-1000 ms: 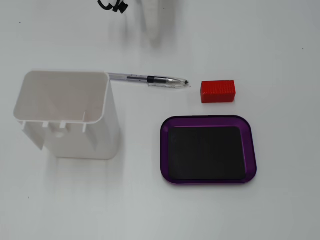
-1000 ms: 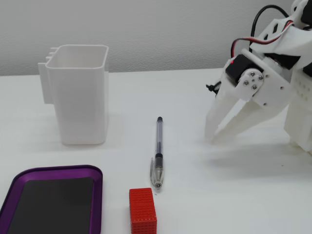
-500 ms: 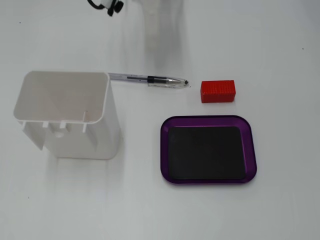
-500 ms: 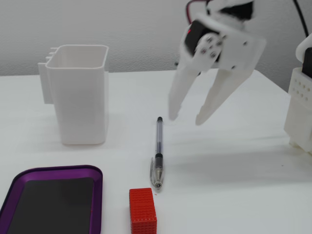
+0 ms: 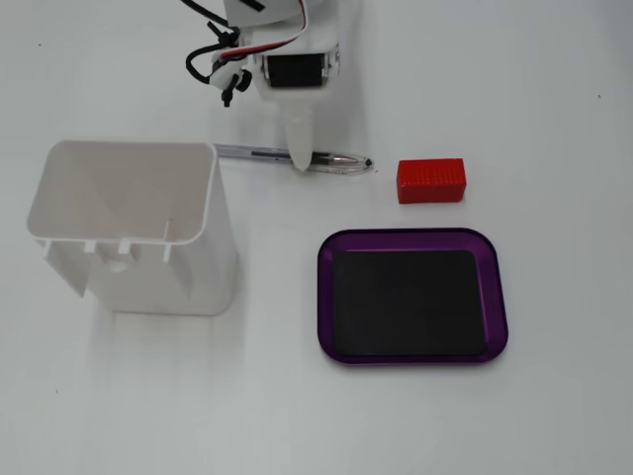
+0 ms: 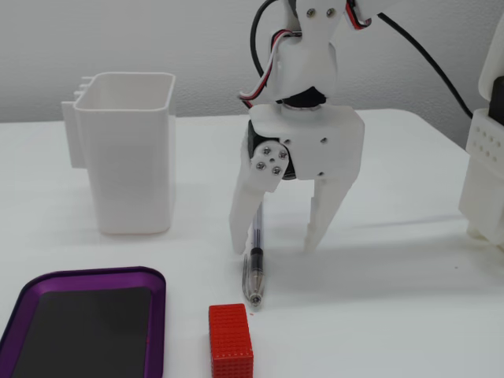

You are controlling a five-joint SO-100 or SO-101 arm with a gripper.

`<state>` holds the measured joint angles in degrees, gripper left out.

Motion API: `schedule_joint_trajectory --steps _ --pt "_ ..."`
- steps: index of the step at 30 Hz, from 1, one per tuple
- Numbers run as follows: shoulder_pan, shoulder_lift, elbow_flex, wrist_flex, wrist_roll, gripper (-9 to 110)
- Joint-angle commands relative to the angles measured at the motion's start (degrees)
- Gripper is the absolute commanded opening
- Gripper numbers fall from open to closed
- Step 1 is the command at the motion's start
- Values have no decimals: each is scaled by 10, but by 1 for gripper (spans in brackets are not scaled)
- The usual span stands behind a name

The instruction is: Pick up the pen and put it in the pen holder.

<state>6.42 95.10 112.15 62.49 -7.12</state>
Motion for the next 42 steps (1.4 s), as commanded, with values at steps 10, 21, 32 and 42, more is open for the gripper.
schedule_joint_trajectory --steps 10,21,32,42 --pt "40 -1 -8 -70 -4 23" --pt "74 -1 71 -125 -28 23" --pt "50 -1 72 -120 -27 23" --pt "3 -1 72 -127 -5 19"
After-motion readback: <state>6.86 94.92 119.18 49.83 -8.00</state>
